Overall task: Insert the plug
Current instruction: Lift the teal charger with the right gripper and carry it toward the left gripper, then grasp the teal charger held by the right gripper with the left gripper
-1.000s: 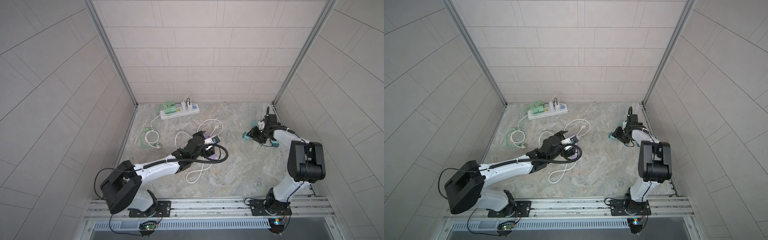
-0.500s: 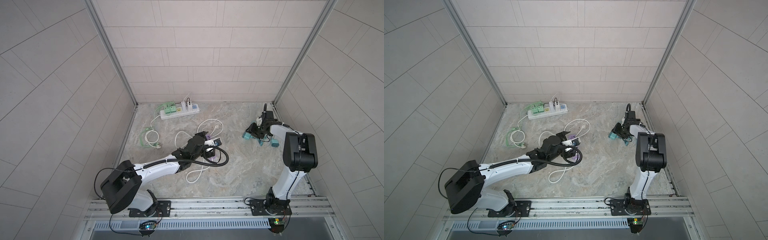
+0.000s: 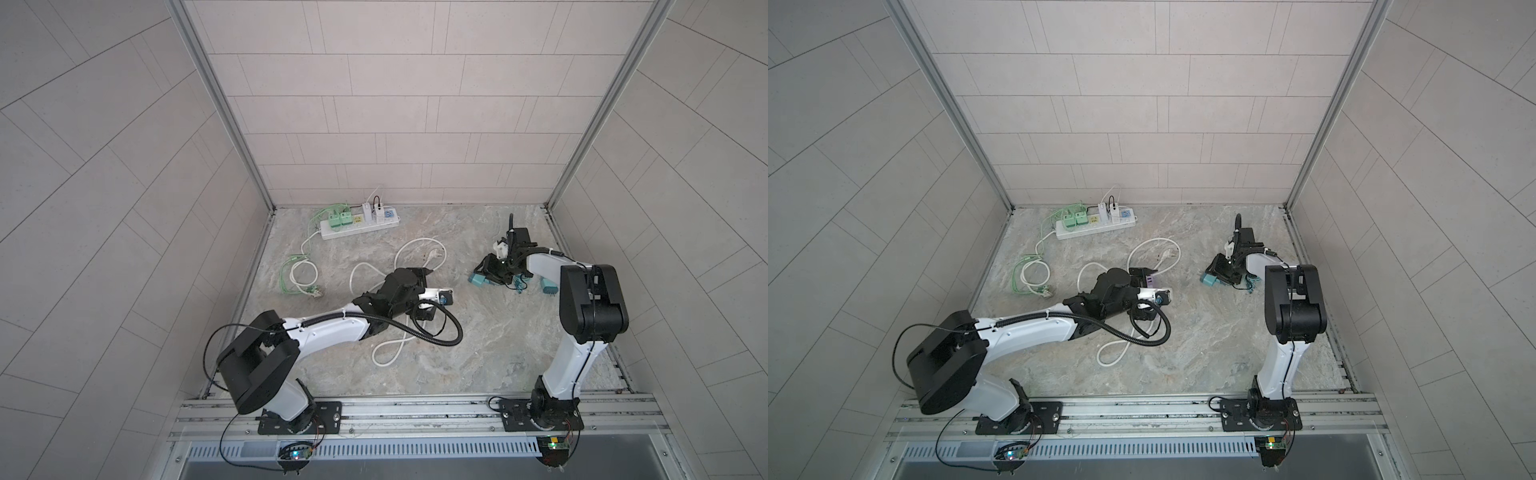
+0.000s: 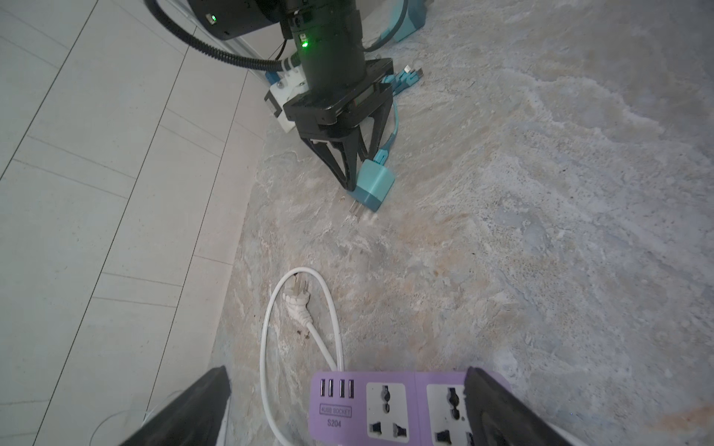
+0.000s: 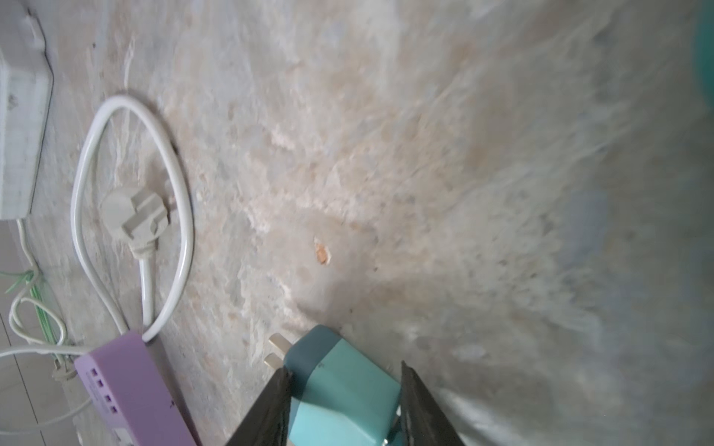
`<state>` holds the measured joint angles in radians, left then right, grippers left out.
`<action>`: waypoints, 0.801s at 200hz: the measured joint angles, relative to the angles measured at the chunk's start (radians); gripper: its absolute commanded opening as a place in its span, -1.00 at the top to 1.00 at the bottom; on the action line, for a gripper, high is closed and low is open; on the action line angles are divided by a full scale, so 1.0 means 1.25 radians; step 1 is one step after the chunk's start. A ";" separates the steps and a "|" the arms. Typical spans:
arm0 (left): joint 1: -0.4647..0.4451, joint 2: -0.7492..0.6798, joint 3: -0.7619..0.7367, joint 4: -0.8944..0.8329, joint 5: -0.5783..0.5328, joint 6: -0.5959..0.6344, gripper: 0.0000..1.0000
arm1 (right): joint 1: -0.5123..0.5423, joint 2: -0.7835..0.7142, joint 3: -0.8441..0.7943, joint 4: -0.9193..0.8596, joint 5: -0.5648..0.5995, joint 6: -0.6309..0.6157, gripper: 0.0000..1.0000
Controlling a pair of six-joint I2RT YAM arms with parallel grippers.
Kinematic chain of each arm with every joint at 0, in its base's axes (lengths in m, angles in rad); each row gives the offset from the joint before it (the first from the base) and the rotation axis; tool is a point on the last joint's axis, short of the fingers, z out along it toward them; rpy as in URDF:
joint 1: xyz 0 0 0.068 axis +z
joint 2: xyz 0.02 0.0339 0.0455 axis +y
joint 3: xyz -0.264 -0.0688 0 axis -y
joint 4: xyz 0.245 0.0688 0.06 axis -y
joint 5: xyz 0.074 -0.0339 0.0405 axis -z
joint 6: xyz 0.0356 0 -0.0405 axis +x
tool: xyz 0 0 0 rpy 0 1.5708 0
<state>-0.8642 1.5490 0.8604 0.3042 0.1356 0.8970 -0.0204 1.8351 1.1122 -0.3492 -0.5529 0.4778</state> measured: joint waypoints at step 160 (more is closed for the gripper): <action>-0.119 0.119 0.147 -0.241 0.141 0.104 -0.97 | 0.171 -0.620 -0.332 -0.113 0.142 0.031 -0.03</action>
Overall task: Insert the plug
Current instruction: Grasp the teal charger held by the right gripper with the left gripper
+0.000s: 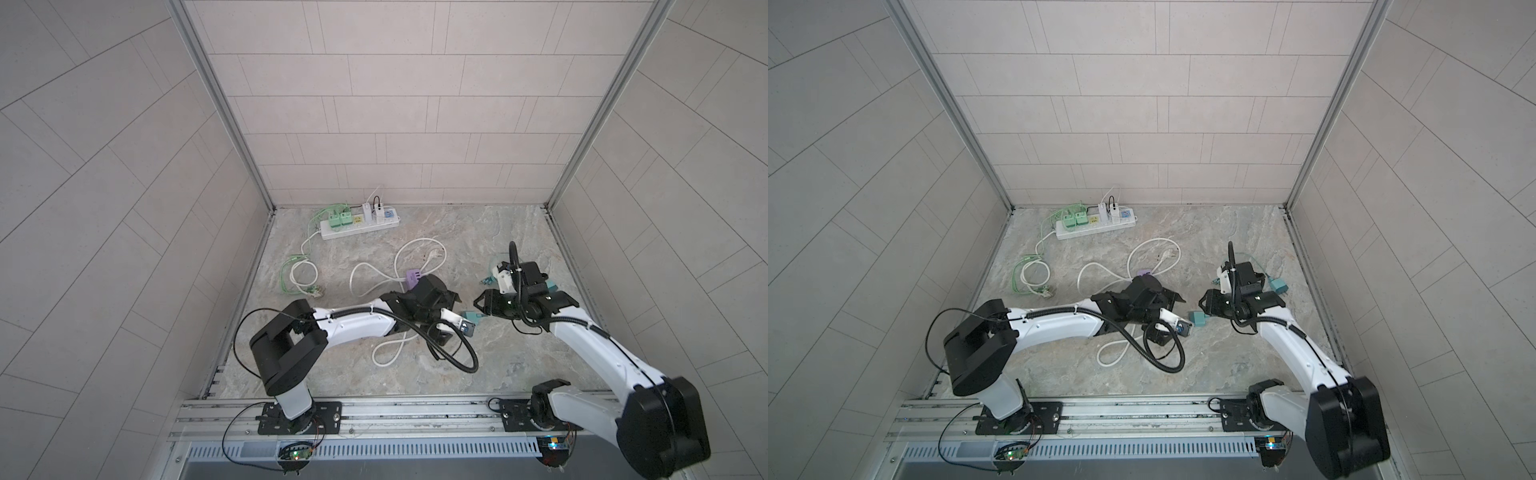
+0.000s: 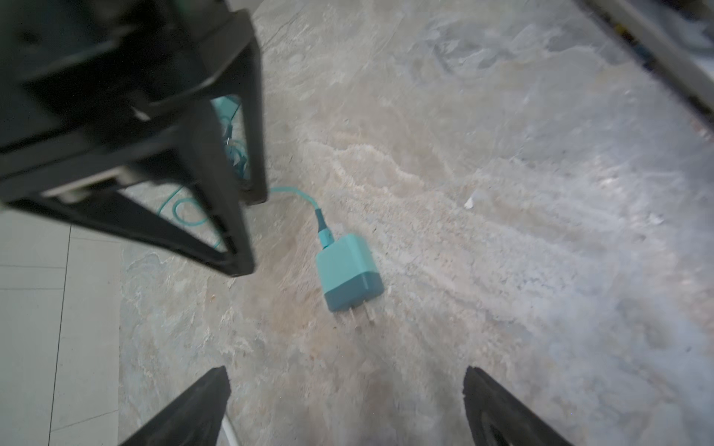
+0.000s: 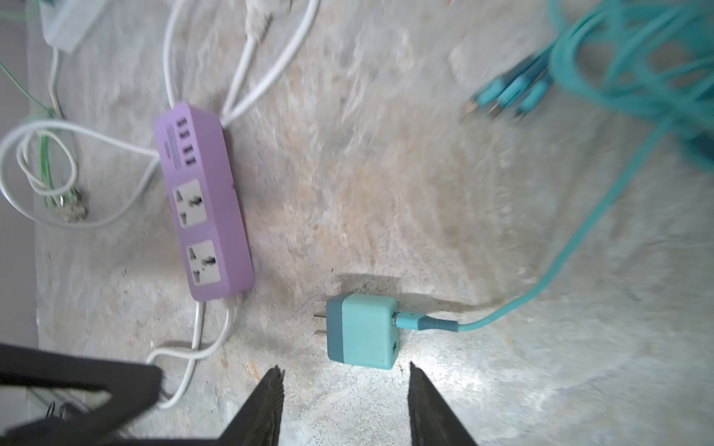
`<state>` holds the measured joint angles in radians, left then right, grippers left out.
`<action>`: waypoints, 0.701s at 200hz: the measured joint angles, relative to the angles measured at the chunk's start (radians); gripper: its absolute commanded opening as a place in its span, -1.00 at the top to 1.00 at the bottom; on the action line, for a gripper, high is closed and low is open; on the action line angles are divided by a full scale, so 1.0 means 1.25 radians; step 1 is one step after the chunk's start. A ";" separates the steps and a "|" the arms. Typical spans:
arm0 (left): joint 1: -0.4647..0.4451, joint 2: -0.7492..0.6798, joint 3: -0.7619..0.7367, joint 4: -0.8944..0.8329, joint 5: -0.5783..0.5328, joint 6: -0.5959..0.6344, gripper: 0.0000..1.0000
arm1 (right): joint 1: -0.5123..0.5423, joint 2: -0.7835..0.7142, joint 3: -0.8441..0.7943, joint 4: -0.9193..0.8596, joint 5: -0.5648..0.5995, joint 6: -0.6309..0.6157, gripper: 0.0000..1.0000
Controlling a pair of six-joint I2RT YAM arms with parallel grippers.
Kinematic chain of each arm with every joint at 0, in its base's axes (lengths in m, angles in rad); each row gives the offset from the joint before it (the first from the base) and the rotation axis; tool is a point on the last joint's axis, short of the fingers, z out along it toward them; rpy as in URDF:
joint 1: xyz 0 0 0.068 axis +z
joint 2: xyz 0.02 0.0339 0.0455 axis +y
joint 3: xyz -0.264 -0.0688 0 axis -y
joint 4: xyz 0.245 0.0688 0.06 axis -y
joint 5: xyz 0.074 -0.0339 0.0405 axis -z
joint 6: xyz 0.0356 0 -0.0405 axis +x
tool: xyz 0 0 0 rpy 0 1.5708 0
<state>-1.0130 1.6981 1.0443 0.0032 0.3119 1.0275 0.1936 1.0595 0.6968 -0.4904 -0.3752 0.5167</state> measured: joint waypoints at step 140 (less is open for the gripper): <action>-0.039 0.298 0.391 -0.309 -0.107 -0.183 -0.63 | -0.055 -0.235 -0.088 -0.029 0.151 0.089 -0.01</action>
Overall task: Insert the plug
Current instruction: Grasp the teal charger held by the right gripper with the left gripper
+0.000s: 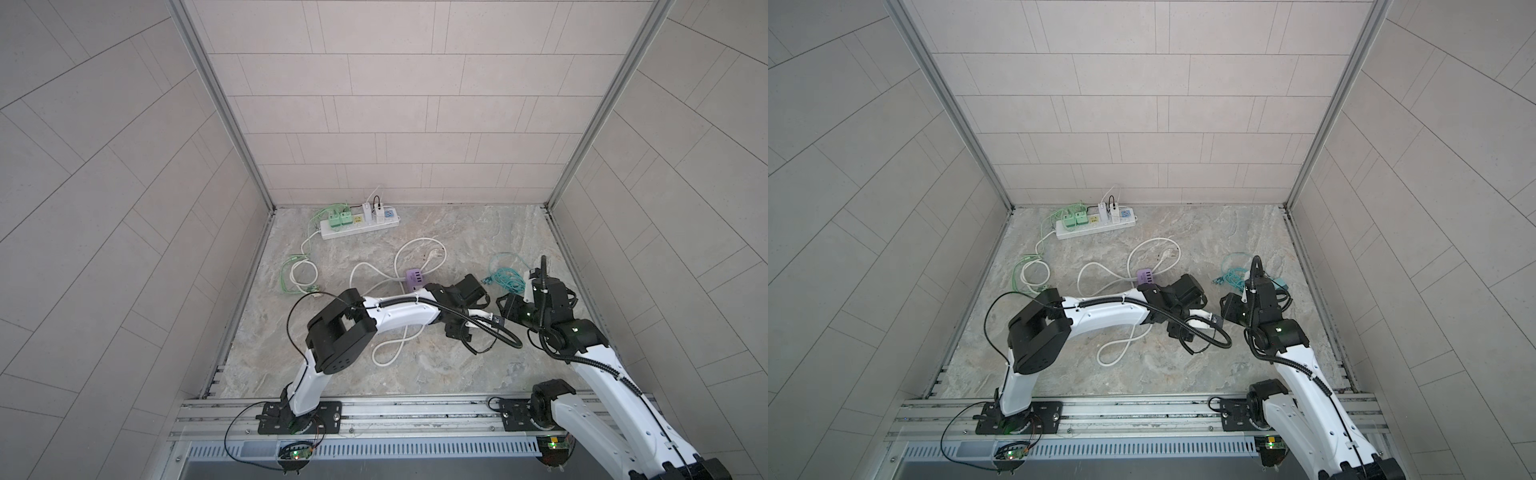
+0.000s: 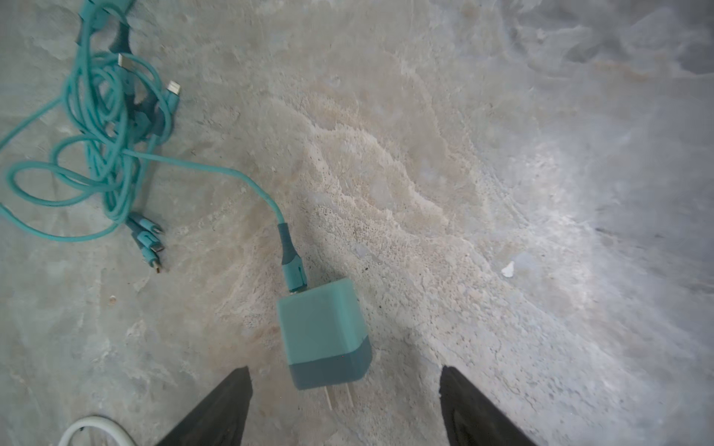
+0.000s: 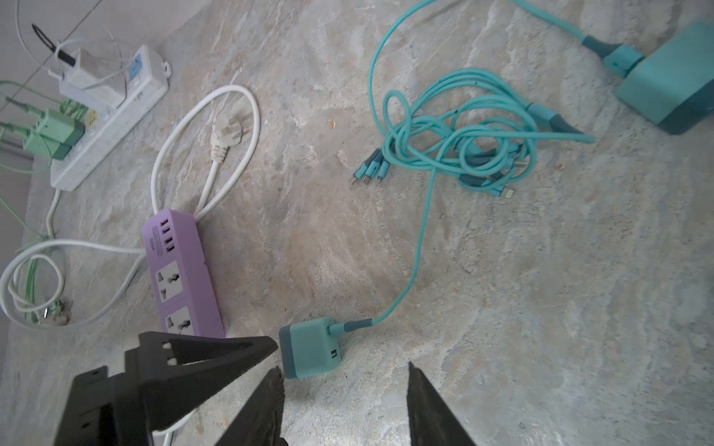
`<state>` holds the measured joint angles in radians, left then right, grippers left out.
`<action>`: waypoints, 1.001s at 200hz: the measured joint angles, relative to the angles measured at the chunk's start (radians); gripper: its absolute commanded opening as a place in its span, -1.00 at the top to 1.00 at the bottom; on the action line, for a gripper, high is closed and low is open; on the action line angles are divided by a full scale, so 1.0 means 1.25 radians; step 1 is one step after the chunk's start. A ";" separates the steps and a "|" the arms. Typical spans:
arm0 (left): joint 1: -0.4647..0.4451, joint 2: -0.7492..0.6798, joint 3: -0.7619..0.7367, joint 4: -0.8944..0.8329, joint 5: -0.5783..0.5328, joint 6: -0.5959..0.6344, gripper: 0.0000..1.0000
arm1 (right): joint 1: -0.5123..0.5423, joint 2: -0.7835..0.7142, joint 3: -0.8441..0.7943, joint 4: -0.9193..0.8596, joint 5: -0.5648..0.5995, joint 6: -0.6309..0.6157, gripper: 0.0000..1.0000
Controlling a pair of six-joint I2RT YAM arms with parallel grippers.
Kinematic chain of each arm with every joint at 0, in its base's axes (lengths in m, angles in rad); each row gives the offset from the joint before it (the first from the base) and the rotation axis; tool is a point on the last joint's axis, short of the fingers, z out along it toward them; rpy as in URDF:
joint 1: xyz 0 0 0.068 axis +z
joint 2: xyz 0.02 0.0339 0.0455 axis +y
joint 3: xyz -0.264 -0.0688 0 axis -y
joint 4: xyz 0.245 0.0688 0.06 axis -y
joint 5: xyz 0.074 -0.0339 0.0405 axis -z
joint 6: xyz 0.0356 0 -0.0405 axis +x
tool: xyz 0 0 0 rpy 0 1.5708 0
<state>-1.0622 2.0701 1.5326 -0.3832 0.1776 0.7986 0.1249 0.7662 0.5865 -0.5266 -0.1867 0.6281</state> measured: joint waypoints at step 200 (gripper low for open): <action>0.057 0.114 0.182 -0.215 0.058 -0.049 -0.59 | -0.117 -0.019 -0.047 0.006 -0.083 -0.002 -0.02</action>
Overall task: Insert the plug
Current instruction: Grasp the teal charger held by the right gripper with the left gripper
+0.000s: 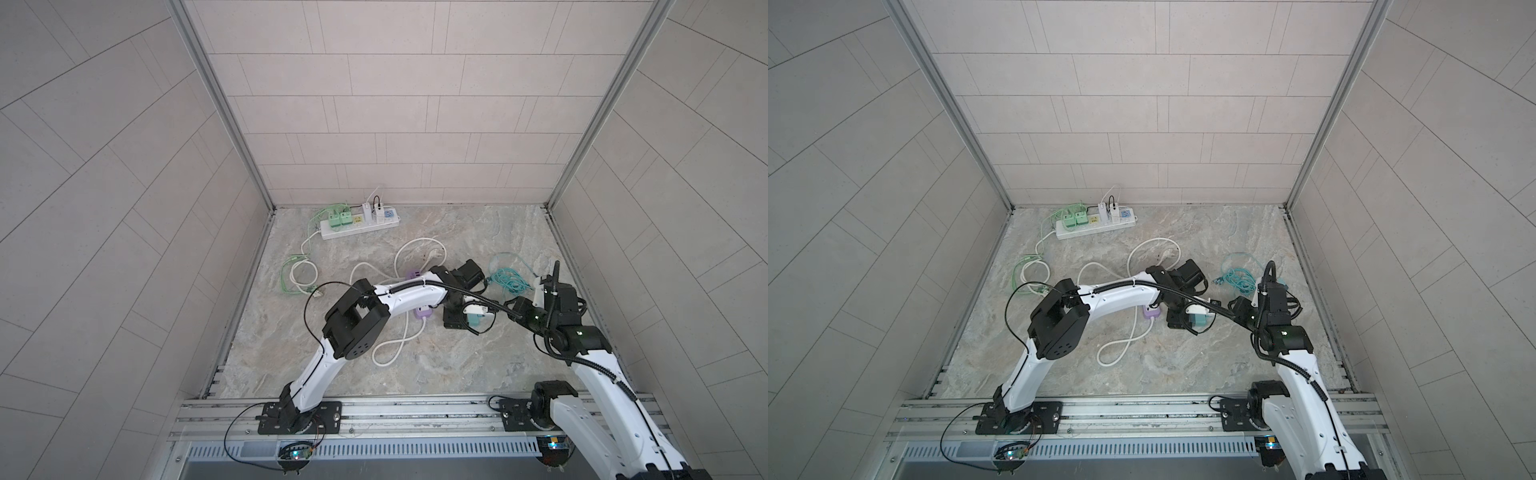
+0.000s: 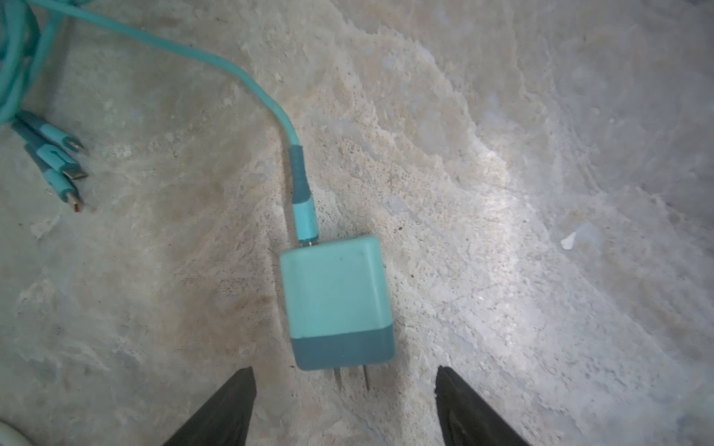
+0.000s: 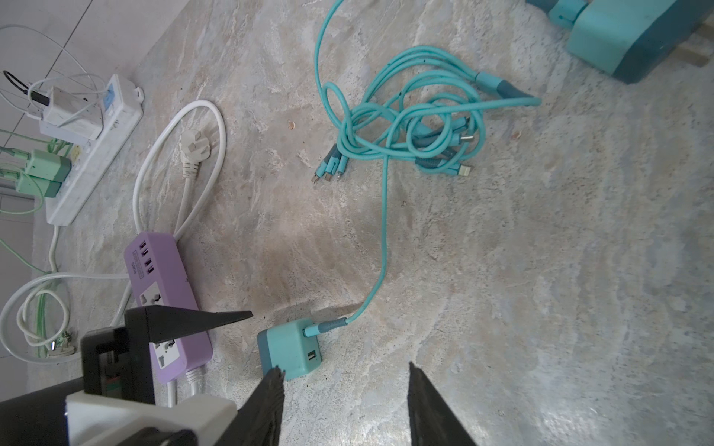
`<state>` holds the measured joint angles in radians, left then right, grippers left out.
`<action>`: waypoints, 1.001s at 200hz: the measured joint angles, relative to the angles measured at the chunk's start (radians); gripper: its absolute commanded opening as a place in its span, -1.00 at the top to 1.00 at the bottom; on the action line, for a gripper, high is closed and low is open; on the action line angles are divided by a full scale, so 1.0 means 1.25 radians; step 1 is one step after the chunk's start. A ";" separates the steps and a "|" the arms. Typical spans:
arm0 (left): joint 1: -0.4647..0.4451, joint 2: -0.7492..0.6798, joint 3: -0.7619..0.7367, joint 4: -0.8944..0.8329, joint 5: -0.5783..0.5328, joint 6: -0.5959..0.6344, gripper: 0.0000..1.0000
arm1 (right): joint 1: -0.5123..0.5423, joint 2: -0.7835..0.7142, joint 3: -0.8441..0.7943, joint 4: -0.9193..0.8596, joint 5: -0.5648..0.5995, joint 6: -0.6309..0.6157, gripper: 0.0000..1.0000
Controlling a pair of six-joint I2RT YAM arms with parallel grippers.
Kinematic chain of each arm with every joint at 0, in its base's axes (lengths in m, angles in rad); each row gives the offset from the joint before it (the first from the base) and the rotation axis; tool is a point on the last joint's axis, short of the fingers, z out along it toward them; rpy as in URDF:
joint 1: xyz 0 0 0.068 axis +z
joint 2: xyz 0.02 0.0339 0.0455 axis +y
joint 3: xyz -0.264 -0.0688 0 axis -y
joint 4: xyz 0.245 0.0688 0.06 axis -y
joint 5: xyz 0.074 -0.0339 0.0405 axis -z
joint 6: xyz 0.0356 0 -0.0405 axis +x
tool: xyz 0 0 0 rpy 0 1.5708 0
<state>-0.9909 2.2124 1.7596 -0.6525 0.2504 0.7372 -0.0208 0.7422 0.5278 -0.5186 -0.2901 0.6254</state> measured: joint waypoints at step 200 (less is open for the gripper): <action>-0.002 0.092 0.132 -0.083 0.002 0.032 -0.42 | -0.005 -0.004 -0.064 0.045 -0.027 0.013 -0.03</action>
<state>-0.9932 2.3280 1.9247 -0.7559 0.2535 0.7776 -0.0265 0.7372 0.4477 -0.4622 -0.3237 0.6422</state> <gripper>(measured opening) 0.713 0.511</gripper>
